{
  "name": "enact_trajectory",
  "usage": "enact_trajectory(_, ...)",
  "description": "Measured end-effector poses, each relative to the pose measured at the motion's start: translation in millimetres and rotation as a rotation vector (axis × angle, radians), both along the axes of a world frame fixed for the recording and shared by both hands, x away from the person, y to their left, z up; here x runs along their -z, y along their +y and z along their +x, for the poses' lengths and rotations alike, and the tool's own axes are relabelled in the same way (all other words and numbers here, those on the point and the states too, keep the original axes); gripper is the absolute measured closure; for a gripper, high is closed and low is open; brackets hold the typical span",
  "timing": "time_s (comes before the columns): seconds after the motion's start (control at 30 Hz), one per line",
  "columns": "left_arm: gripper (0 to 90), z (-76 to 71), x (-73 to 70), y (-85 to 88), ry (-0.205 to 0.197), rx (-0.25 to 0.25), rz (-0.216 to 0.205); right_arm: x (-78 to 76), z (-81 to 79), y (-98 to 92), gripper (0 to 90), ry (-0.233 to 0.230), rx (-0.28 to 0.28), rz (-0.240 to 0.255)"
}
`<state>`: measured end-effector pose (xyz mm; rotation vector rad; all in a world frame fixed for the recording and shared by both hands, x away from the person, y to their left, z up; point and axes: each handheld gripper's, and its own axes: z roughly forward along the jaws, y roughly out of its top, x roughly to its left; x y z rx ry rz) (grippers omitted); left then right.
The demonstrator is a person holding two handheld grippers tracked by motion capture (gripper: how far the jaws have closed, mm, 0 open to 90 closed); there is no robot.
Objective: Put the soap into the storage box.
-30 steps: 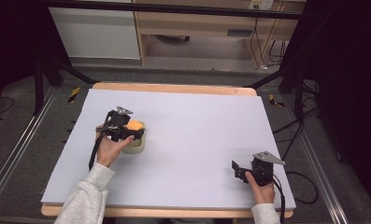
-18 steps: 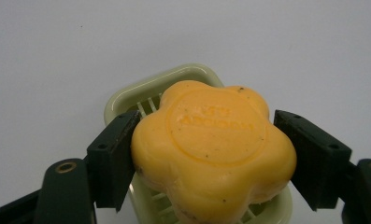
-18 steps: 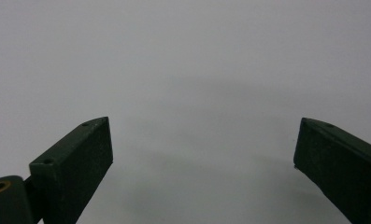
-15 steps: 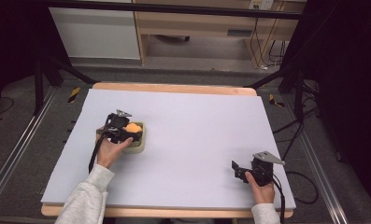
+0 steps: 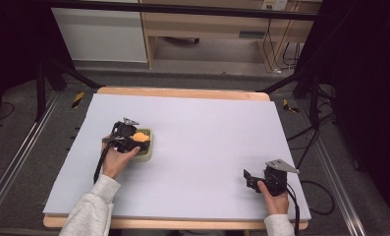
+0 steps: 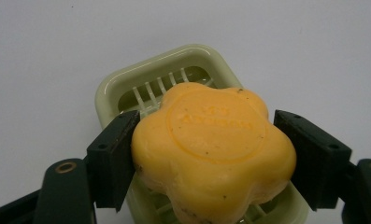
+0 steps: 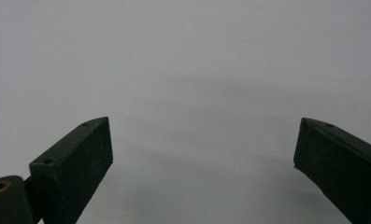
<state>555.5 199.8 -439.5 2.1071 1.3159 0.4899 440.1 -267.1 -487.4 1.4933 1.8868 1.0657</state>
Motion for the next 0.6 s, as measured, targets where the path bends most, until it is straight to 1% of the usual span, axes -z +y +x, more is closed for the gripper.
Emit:
enact_trajectory(0.17, 25.1, -0.1, 2.8, 0.3, 0.002, -0.003, 0.002, 0.0, 0.1, 0.0, 5.1, 0.002, -0.001, -0.001)
enact_trajectory(0.33, 25.1, -0.3, 5.2, 0.5, 0.002, -0.003, -0.009, 0.1, 0.2, -0.1, 5.1, 0.001, -0.002, -0.004)
enact_trajectory(0.47, 25.1, -0.4, 6.2, 1.1, 0.002, -0.003, -0.004, 0.2, 0.2, 0.0, 5.1, 0.001, -0.003, -0.007)
enact_trajectory(0.5, 25.0, -0.5, 6.7, 1.7, 0.002, -0.004, -0.010, 0.0, 0.0, 0.1, 5.1, 0.001, -0.001, -0.005)
enact_trajectory(0.6, 25.0, -0.8, 7.0, 2.0, 0.002, -0.001, -0.009, 0.2, 0.1, 0.0, 5.1, 0.000, -0.003, -0.008)
